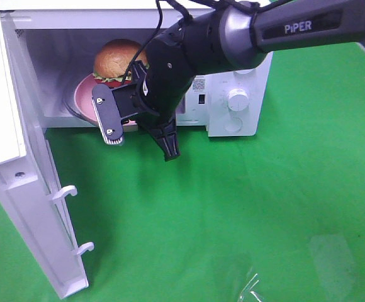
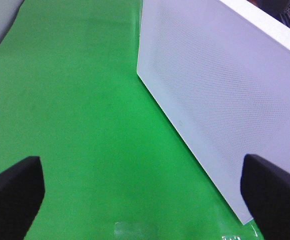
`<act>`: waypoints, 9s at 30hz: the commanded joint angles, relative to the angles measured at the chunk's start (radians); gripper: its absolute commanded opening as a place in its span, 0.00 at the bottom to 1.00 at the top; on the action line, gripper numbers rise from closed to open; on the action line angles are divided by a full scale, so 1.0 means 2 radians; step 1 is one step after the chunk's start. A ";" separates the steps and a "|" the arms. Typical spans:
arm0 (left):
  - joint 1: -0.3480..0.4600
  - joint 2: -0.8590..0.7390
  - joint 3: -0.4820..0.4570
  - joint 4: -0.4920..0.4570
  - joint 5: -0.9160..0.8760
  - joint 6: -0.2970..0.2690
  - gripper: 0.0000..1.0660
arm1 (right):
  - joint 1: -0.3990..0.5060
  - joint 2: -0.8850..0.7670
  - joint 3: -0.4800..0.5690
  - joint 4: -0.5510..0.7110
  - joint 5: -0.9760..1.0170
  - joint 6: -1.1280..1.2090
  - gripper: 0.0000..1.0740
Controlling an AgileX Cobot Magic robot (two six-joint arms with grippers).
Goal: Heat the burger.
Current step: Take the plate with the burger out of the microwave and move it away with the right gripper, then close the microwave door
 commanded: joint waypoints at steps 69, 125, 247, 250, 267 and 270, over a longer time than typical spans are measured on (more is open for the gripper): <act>0.001 -0.008 0.001 -0.001 -0.004 0.001 0.94 | 0.000 -0.556 0.562 -0.018 -0.092 0.028 0.00; 0.001 -0.008 0.001 -0.001 -0.004 0.001 0.94 | 0.000 -0.606 0.623 -0.294 0.178 0.716 0.00; 0.001 -0.008 0.001 -0.001 -0.004 0.001 0.94 | -0.018 -0.702 0.527 -0.028 0.213 0.752 0.78; 0.001 -0.008 0.001 -0.001 -0.004 0.001 0.94 | -0.018 -0.715 0.527 -0.027 0.251 0.743 0.77; 0.001 -0.008 0.001 -0.001 -0.004 0.001 0.94 | -0.027 -0.825 0.535 -0.004 0.276 0.729 0.71; 0.001 -0.008 0.001 -0.001 -0.004 0.001 0.94 | -0.047 -0.853 0.543 -0.003 0.276 0.727 0.71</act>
